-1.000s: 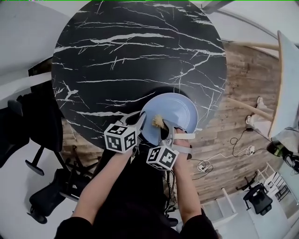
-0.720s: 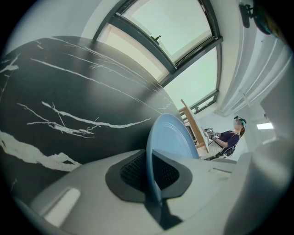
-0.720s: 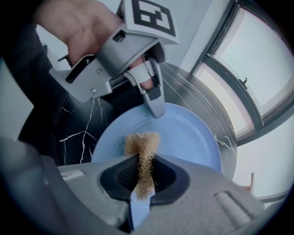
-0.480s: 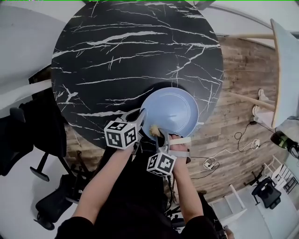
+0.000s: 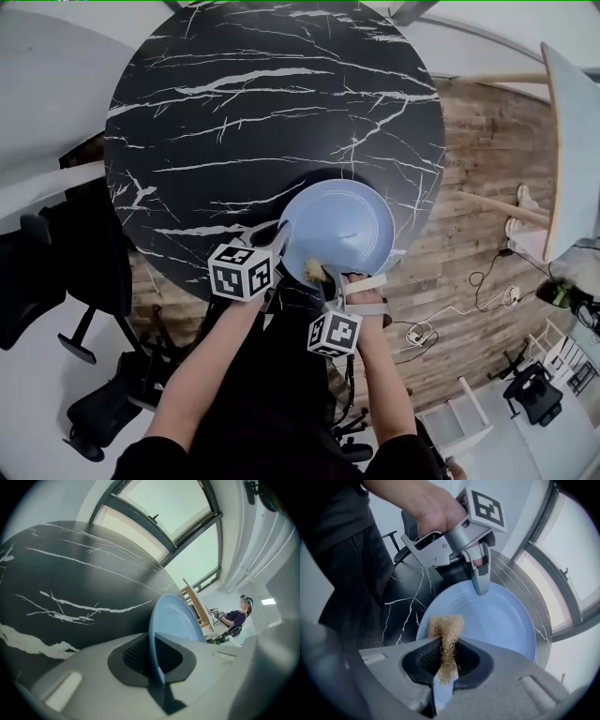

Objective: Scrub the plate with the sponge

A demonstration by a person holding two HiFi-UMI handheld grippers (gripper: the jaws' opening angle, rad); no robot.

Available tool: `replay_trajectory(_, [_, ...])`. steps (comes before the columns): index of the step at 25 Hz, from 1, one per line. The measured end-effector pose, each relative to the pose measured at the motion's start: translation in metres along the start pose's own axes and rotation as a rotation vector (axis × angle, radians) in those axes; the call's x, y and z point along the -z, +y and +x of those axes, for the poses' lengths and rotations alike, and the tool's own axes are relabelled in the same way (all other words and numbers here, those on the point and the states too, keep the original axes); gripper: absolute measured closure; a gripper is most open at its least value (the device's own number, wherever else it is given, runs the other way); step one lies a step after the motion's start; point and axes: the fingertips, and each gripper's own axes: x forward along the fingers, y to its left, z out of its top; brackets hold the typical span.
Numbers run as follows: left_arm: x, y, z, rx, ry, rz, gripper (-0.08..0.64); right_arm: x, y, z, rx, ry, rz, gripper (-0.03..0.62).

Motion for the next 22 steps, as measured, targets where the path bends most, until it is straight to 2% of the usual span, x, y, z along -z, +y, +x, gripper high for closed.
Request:
replay_trajectory(9, [0.002,-0.001,0.000,-0.002,0.030,0.012,0.541,-0.001,-0.010,-0.001,-0.117,-0.002,0.006,0.548])
replay_trajectory(17, [0.002,-0.001,0.000,-0.013,0.041,0.013,0.541,0.000,-0.061,0.007,-0.121,-0.011,0.009,0.545])
replay_trajectory(22, [0.003,-0.002,0.001,-0.018,0.040,0.004,0.541,-0.002,-0.083,0.012,-0.162,-0.014,-0.006,0.545])
